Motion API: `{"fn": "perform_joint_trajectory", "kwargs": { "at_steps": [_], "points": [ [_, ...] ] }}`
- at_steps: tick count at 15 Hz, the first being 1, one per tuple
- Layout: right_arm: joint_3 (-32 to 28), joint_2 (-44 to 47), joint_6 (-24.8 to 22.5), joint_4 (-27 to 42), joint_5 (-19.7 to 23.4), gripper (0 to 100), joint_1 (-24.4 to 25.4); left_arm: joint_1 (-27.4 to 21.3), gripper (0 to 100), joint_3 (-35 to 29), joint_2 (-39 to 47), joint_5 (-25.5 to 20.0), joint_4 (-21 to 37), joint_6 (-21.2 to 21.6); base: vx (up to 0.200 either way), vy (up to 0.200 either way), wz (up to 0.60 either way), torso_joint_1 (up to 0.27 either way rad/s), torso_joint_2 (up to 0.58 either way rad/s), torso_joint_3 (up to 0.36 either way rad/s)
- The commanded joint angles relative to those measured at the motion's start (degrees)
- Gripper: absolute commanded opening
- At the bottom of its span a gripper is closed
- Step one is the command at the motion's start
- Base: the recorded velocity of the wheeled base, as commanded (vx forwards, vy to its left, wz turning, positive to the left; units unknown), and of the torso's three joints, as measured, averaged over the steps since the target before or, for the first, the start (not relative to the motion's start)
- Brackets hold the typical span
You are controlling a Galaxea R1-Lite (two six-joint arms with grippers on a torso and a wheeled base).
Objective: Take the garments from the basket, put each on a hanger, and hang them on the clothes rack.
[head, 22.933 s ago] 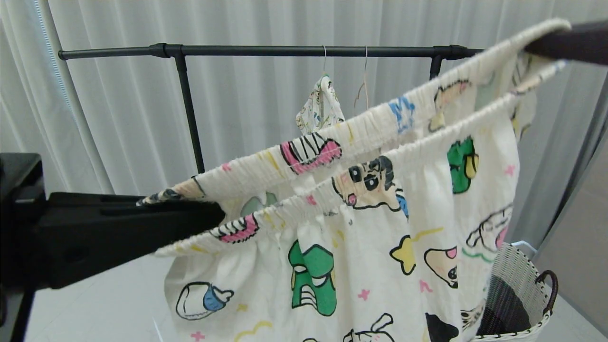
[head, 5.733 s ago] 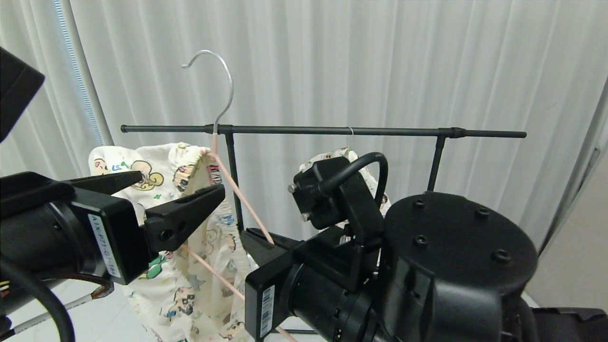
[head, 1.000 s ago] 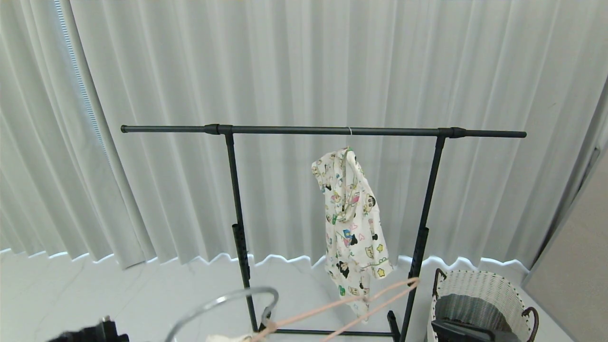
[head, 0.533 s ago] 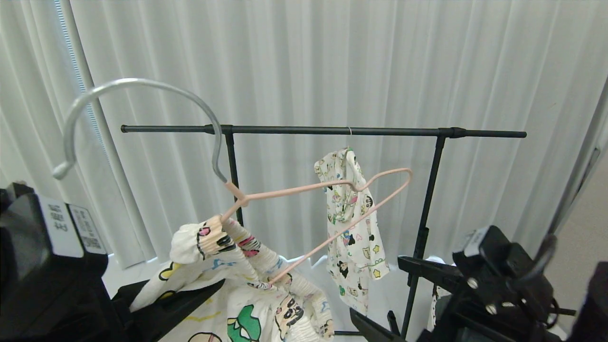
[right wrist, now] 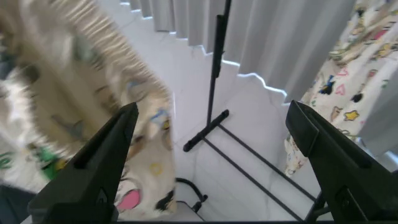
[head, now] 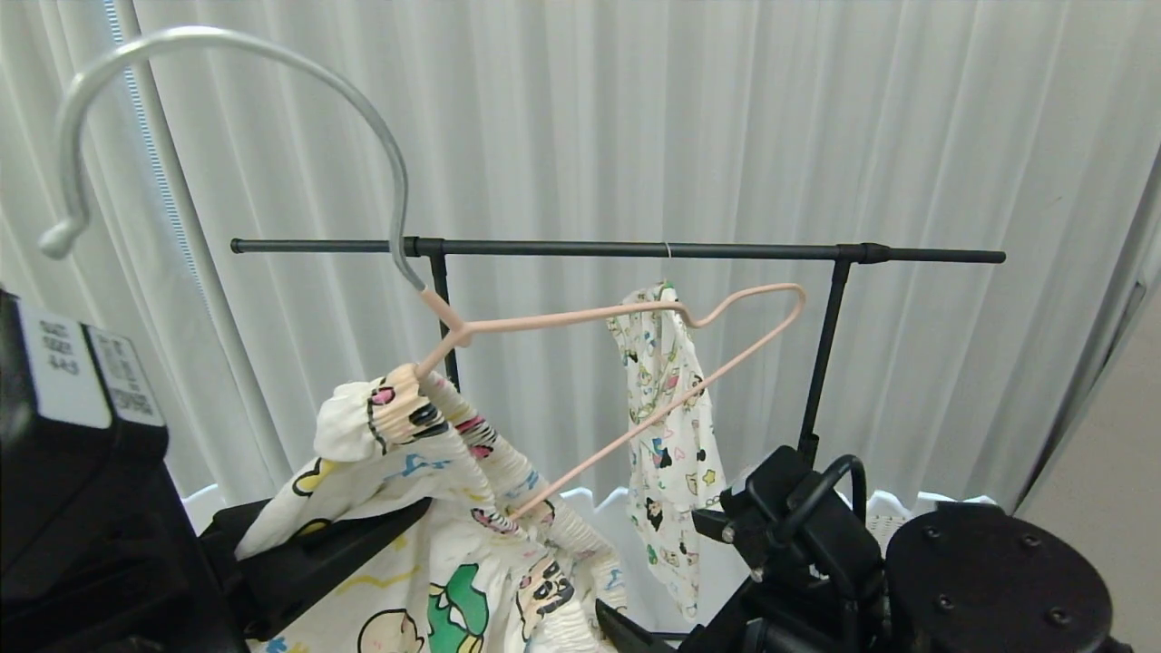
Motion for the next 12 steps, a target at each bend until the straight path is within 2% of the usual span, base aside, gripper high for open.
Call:
{"fn": "perform_joint_trajectory", "kwargs": {
  "at_steps": [1, 3, 5, 8, 9, 10, 12],
  "points": [
    [-0.13, 1.62, -0.01, -0.12, -0.01, 100, 1.37, 0.0, 0, -0.51, 1.04, -0.03, -0.04, -0.12, 0.0, 0.0, 0.0, 0.0, 0.0, 0.0],
    [-0.04, 2.5, -0.1, -0.03, -0.19, 100, 1.64, -0.18, 0, -1.12, 1.57, -0.03, -0.04, -0.12, 0.0, 0.0, 0.0, 0.0, 0.0, 0.0],
    [2.68, 2.41, -0.89, 1.55, -1.07, 100, -0.03, -0.09, 0, -0.86, 0.78, -0.03, -0.04, -0.03, 0.0, 0.0, 0.0, 0.0, 0.0, 0.0],
    [8.04, 0.3, -7.3, 3.13, -3.0, 100, -10.14, -0.09, 0, 2.04, -1.15, 0.06, -0.04, 0.32, 0.0, 0.0, 0.0, 0.0, 0.0, 0.0],
    [8.48, -0.05, -8.18, 3.13, -3.0, 100, -11.64, -0.09, 0, 2.57, -1.42, 0.06, 0.05, 0.49, 0.0, 0.0, 0.0, 0.0, 0.0, 0.0],
    [10.33, -1.81, -11.35, 3.13, -3.71, 100, -17.26, -0.09, 0, 5.12, -2.47, 0.06, 0.05, 1.02, 0.0, 0.0, 0.0, 0.0, 0.0, 0.0],
    [11.47, -3.74, -12.93, 3.13, -4.94, 100, -21.22, 0.0, 0, 8.81, -3.35, 0.15, 0.05, 1.99, 0.0, 0.0, 0.0, 0.0, 0.0, 0.0]
  ]
}}
